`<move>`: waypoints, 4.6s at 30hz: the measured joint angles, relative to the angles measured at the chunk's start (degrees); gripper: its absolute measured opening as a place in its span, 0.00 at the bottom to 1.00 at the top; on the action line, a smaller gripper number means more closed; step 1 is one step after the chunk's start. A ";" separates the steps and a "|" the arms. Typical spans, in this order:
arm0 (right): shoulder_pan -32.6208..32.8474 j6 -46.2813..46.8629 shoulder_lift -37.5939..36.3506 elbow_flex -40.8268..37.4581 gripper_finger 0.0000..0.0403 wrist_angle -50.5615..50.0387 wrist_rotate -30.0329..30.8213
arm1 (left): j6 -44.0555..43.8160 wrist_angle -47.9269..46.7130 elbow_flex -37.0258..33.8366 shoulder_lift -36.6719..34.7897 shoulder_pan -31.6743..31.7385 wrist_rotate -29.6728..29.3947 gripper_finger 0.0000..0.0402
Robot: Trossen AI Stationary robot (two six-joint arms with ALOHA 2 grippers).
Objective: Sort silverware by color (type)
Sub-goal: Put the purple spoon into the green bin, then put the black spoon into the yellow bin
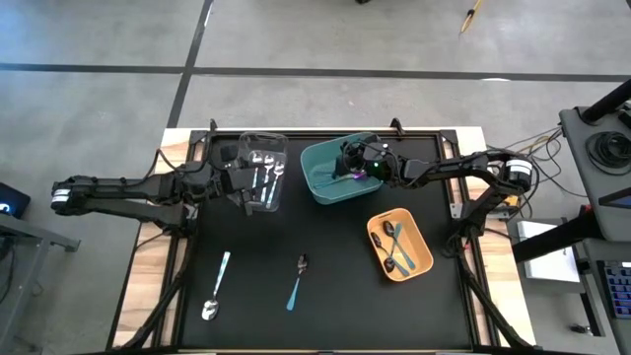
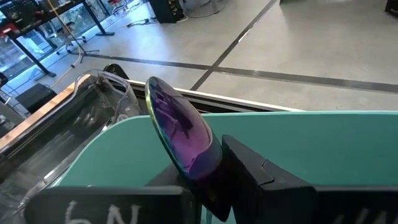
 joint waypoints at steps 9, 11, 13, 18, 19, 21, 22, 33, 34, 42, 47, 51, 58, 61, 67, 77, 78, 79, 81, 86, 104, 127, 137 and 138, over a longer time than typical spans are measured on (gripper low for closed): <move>0.02 0.55 0.00 0.00 0.12 -0.64 0.23 | 0.00 0.00 0.00 0.00 -0.02 0.00 0.50; 0.01 1.79 0.00 0.00 0.12 -1.39 0.49 | 0.00 0.00 0.00 0.00 -0.01 0.00 0.50; 0.00 2.17 0.00 0.00 0.12 -1.85 0.82 | 0.00 0.00 0.00 0.00 -0.01 0.00 0.50; 0.02 2.45 0.00 0.00 0.12 -2.42 1.55 | 0.00 0.00 0.00 0.00 -0.02 0.00 0.50; 0.02 2.45 0.00 0.00 0.12 -2.40 1.50 | 0.01 0.00 0.00 0.00 -0.02 0.00 0.50; 0.02 2.45 0.00 0.00 0.12 -2.40 1.49 | 0.02 0.00 0.00 0.00 -0.02 0.00 0.50; 0.02 2.45 0.00 0.00 0.12 -2.40 1.47 | 0.02 0.00 0.00 0.00 -0.02 0.02 0.50; 0.02 2.41 0.00 0.00 0.12 -2.98 1.49 | 0.02 0.00 0.00 0.00 -0.02 0.01 0.50; 0.02 2.12 0.00 0.00 0.11 -3.24 1.49 | 0.02 0.00 0.00 0.00 -0.02 0.00 0.50; 0.04 2.98 0.00 0.00 0.08 -4.13 1.30 | 0.02 0.00 0.00 0.00 -0.01 0.01 0.50; 0.04 3.60 0.00 0.00 0.17 -4.10 1.32 | 0.02 0.00 0.00 0.00 0.00 0.01 0.50; 0.04 3.61 0.00 0.00 0.24 -4.09 1.32 | 0.02 0.01 0.00 0.00 -0.01 0.01 0.50; 0.04 3.61 0.00 0.02 0.34 -4.09 1.32 | 0.02 0.00 0.00 0.00 -0.02 0.00 0.50; 0.04 3.63 0.00 0.02 0.36 -4.10 1.33 | 0.02 0.00 0.00 0.00 -0.02 0.00 0.50; 0.04 3.93 0.00 0.04 0.37 -4.09 1.33 | 0.02 0.00 0.00 0.00 -0.02 0.00 0.50; 0.02 3.50 0.00 0.04 0.37 -4.04 2.84 | 0.02 0.02 0.00 0.02 0.00 0.02 0.50; 0.02 3.49 0.00 0.04 0.37 -4.04 2.85 | 0.02 0.02 0.00 0.00 -0.01 0.01 0.50; 0.02 3.45 0.00 0.05 0.37 -4.04 2.83 | 0.02 0.02 0.00 0.00 -0.01 0.02 0.50; 0.02 3.43 0.00 0.07 0.37 -4.02 2.84 | 0.02 0.02 0.00 0.00 -0.01 0.02 0.50; 0.02 2.79 0.00 0.07 0.37 -4.01 2.83 | 0.02 0.02 0.00 0.00 0.00 0.00 0.50; 1.87 -5.97 -1.87 7.30 0.37 -7.51 -9.83 | -3.20 0.22 0.00 0.02 -0.02 0.04 0.50; 13.19 -24.03 -1.99 23.37 0.37 -37.51 -11.23 | -40.15 -11.86 0.00 5.93 -2.24 2.70 0.50; 13.68 -24.15 -1.99 23.37 0.37 -37.51 -11.22 | -51.07 -8.70 0.00 12.54 -12.21 6.34 0.50; 13.73 -24.13 -1.98 23.37 0.37 -37.51 -11.27 | -52.20 -8.20 -0.02 13.22 -13.30 6.38 0.50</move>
